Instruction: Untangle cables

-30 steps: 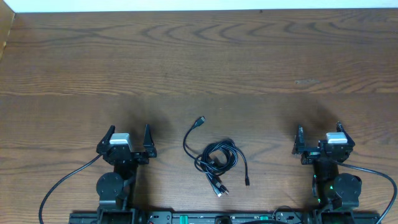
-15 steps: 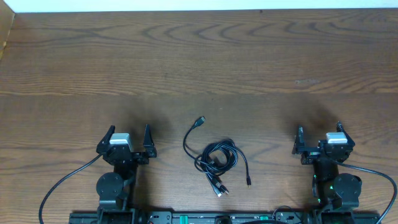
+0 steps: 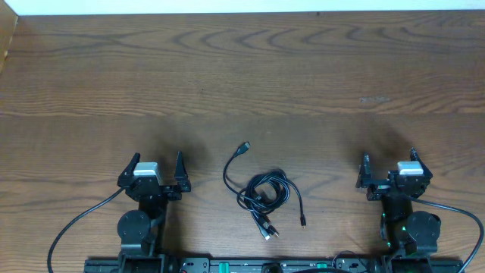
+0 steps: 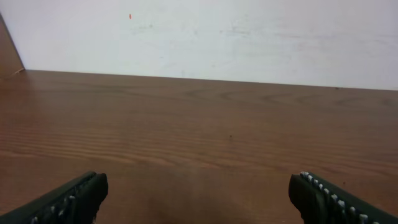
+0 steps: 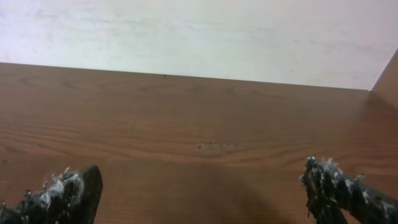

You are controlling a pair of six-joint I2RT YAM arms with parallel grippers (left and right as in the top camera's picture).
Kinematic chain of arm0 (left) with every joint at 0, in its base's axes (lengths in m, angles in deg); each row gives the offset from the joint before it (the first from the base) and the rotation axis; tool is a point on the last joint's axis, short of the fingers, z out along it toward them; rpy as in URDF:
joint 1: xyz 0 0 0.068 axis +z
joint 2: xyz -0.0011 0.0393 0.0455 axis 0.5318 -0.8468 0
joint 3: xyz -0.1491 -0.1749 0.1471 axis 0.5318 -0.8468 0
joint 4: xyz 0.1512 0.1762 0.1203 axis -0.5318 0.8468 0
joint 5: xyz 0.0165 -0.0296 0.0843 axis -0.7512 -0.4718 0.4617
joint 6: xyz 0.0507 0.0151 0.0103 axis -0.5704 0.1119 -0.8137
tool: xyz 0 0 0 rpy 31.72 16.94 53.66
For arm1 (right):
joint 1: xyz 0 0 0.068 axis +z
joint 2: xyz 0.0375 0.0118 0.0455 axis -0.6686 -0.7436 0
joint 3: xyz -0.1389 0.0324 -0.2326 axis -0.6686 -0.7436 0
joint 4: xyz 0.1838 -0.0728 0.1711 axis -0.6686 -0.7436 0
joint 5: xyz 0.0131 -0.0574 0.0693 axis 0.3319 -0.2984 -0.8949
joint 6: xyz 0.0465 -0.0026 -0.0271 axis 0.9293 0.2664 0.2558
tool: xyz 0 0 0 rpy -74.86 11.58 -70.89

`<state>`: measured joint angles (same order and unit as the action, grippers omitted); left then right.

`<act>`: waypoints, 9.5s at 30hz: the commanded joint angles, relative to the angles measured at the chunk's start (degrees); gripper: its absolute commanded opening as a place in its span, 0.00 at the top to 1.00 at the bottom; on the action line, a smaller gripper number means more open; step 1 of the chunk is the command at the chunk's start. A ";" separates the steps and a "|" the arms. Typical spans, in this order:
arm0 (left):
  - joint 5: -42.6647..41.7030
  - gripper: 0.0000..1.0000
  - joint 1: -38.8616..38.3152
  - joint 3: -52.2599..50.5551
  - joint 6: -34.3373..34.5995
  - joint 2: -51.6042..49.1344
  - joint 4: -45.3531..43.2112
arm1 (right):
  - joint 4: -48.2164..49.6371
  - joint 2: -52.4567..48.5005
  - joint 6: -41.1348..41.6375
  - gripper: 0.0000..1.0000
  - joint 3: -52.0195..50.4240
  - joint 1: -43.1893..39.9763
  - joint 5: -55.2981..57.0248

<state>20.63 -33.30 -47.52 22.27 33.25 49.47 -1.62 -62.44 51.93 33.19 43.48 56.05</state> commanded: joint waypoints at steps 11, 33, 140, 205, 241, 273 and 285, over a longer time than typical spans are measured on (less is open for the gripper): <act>1.33 0.03 0.24 -0.83 -0.15 0.37 2.38 | -0.26 0.31 -0.72 0.01 -0.07 -0.02 -0.52; 1.36 0.03 0.24 -0.83 -0.15 0.37 2.38 | -0.26 0.28 -0.72 0.01 -0.07 0.07 -0.52; 7.82 0.03 -39.28 69.61 24.76 -77.90 64.50 | -0.26 0.26 -0.72 0.01 -0.07 0.07 -0.52; 4.98 0.02 -52.74 50.47 72.37 -86.58 42.21 | -0.26 0.26 -0.72 0.01 -0.07 0.07 -0.50; 5.16 0.93 -53.94 51.23 63.10 -91.34 34.86 | -0.26 0.26 -0.72 0.01 -0.07 0.07 -0.50; 15.28 0.92 -59.95 51.84 31.61 -54.34 32.65 | -0.24 0.26 -0.72 0.01 -0.07 0.07 -0.52; 13.55 0.93 -66.16 51.84 17.16 -54.34 20.68 | 1.22 0.26 1.29 0.01 -0.04 0.07 -3.67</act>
<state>34.14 -99.07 3.41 45.97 -21.76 71.90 -0.90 -62.44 51.93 33.19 43.48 55.31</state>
